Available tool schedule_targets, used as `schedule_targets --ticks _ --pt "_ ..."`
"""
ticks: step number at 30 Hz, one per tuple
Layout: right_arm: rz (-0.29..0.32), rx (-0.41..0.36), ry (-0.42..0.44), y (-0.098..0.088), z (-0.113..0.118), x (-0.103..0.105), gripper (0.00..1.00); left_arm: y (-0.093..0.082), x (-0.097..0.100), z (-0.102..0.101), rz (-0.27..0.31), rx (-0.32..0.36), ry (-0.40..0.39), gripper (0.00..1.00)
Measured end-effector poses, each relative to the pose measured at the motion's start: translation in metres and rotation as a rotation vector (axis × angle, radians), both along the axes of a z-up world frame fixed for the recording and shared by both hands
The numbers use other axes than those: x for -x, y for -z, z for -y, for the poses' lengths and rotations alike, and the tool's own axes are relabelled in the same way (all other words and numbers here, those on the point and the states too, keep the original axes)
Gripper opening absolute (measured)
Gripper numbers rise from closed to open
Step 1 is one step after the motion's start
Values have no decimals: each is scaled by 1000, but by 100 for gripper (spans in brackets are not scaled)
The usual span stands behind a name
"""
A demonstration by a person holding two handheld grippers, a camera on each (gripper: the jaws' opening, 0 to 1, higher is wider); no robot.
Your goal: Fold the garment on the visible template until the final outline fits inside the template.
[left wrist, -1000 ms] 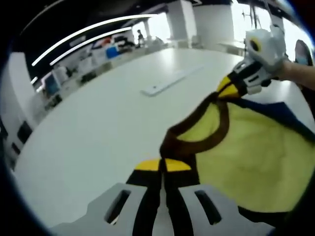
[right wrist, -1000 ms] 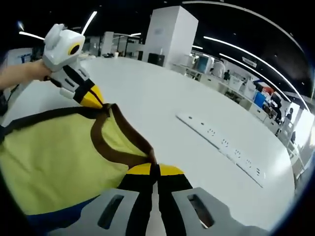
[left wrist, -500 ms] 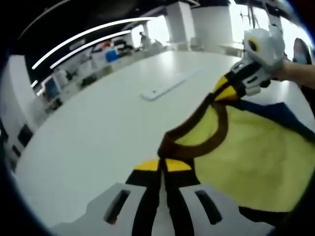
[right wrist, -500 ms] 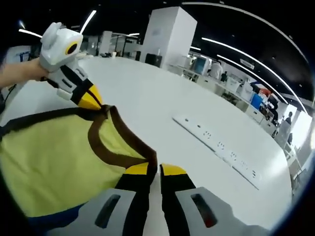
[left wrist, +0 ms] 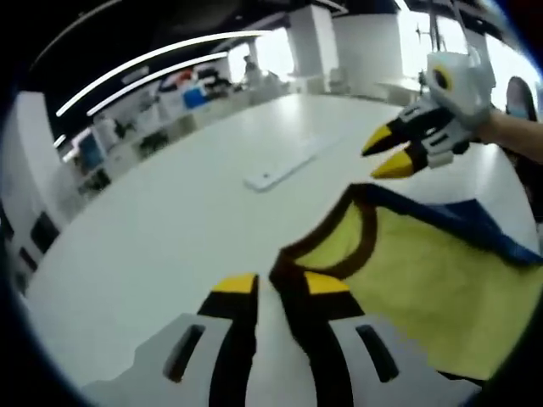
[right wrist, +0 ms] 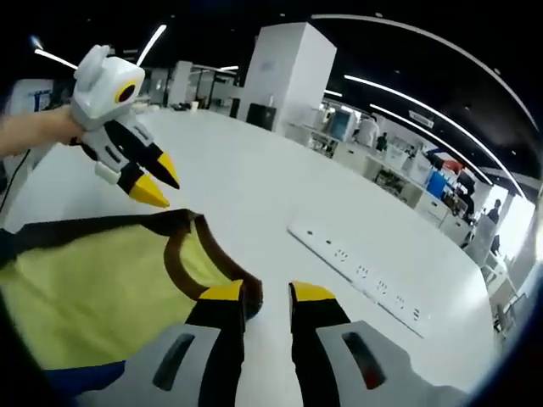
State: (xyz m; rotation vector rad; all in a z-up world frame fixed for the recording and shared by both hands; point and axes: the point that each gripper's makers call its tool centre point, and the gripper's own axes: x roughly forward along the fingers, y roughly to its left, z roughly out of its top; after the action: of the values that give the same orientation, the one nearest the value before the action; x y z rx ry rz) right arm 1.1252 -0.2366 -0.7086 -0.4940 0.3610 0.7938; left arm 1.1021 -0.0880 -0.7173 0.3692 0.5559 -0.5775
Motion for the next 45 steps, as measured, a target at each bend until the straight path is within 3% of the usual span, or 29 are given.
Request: schedule_targets --ticks 5,9,20,24,29,33,45 --pt "-7 -6 -3 -14 3 11 26 -18 14 4 4 10 12 23" --pt "-40 -62 8 -26 2 22 31 -30 21 5 8 12 27 26" --pt "-28 -37 -14 -49 3 53 42 -59 54 8 13 20 69 38" --pt "3 -58 -11 -64 4 61 44 -70 66 9 19 31 78 41" --pt "7 -74 -19 -76 6 74 53 -81 80 10 29 25 92 46" --pt "22 -64 -30 -82 7 85 55 -89 88 9 41 30 93 48" --pt "16 -69 -53 -94 8 117 71 -100 122 10 33 27 114 57"
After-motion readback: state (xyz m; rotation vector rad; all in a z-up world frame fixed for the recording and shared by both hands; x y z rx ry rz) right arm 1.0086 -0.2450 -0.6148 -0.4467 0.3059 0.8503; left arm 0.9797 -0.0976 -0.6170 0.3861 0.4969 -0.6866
